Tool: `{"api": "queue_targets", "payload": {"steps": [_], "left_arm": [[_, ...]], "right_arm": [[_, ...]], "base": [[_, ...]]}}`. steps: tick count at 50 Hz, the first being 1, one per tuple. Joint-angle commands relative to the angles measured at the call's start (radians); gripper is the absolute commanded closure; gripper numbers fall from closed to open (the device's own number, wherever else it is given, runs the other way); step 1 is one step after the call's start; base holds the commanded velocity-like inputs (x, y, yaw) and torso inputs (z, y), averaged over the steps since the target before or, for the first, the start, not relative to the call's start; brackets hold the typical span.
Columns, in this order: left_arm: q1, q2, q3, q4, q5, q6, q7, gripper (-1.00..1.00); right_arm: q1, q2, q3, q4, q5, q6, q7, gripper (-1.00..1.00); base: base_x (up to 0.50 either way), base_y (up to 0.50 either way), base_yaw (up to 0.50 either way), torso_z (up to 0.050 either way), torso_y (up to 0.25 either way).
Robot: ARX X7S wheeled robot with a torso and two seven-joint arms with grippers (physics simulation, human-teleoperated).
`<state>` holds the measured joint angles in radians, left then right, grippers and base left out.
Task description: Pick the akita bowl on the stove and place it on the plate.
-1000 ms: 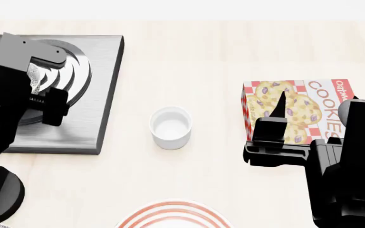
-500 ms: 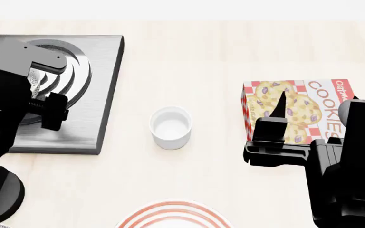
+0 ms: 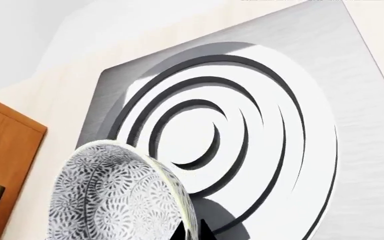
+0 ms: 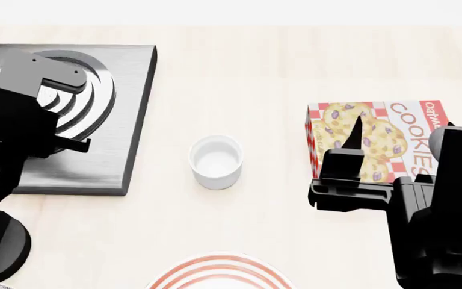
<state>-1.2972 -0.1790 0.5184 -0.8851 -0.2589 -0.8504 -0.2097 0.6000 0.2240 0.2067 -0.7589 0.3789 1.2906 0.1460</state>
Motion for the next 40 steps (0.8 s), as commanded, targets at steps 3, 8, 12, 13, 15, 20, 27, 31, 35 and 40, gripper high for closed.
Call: {"api": "queue_targets", "payload": {"steps": [3, 8, 12, 13, 15, 20, 27, 31, 35, 40], "left_arm": [[0.004, -0.010, -0.007, 0.019, 0.005, 0.005, -0.009, 1.00], [-0.031, -0.011, -0.041, 0.023, 0.001, 0.060, -0.044, 1.00], [-0.117, -0.011, -0.061, 0.024, 0.005, 0.127, -0.051, 1.00], [-0.140, -0.018, -0.061, 0.060, 0.003, 0.127, -0.042, 1.00], [-0.164, -0.025, -0.065, 0.102, -0.001, 0.126, -0.034, 1.00], [-0.189, -0.092, 0.001, 0.385, 0.001, 0.077, 0.051, 1.00], [-0.176, -0.295, 0.192, 0.910, 0.005, 0.033, 0.271, 1.00], [-0.172, -0.395, 0.242, 1.089, -0.001, 0.051, 0.359, 1.00], [-0.167, -0.484, 0.287, 1.231, -0.011, 0.081, 0.447, 1.00], [-0.170, -0.572, 0.336, 1.358, -0.005, 0.117, 0.532, 1.00]], "right_arm": [[0.005, 0.000, 0.005, -0.009, 0.012, 0.014, 0.009, -1.00], [0.003, 0.002, 0.003, -0.005, 0.013, 0.007, 0.011, -1.00], [0.005, 0.001, 0.004, -0.006, 0.016, 0.010, 0.014, -1.00], [0.009, 0.001, 0.004, -0.008, 0.018, 0.016, 0.015, -1.00], [0.012, 0.000, 0.007, -0.014, 0.021, 0.026, 0.017, -1.00], [0.006, 0.002, 0.003, -0.008, 0.020, 0.014, 0.018, -1.00], [-0.001, 0.007, -0.003, 0.005, 0.018, -0.009, 0.018, -1.00], [0.000, 0.008, -0.003, 0.001, 0.022, -0.004, 0.020, -1.00], [0.000, 0.009, -0.003, 0.000, 0.024, -0.003, 0.022, -1.00], [0.006, 0.009, 0.001, -0.006, 0.030, 0.009, 0.027, -1.00]], "base": [[0.00, 0.00, 0.00, 0.000, 0.000], [0.00, 0.00, 0.00, 0.000, 0.000], [0.00, 0.00, 0.00, 0.000, 0.000], [0.00, 0.00, 0.00, 0.000, 0.000], [0.00, 0.00, 0.00, 0.000, 0.000], [0.00, 0.00, 0.00, 0.000, 0.000], [0.00, 0.00, 0.00, 0.000, 0.000], [0.00, 0.00, 0.00, 0.000, 0.000], [0.00, 0.00, 0.00, 0.000, 0.000], [0.00, 0.00, 0.00, 0.000, 0.000]]}}
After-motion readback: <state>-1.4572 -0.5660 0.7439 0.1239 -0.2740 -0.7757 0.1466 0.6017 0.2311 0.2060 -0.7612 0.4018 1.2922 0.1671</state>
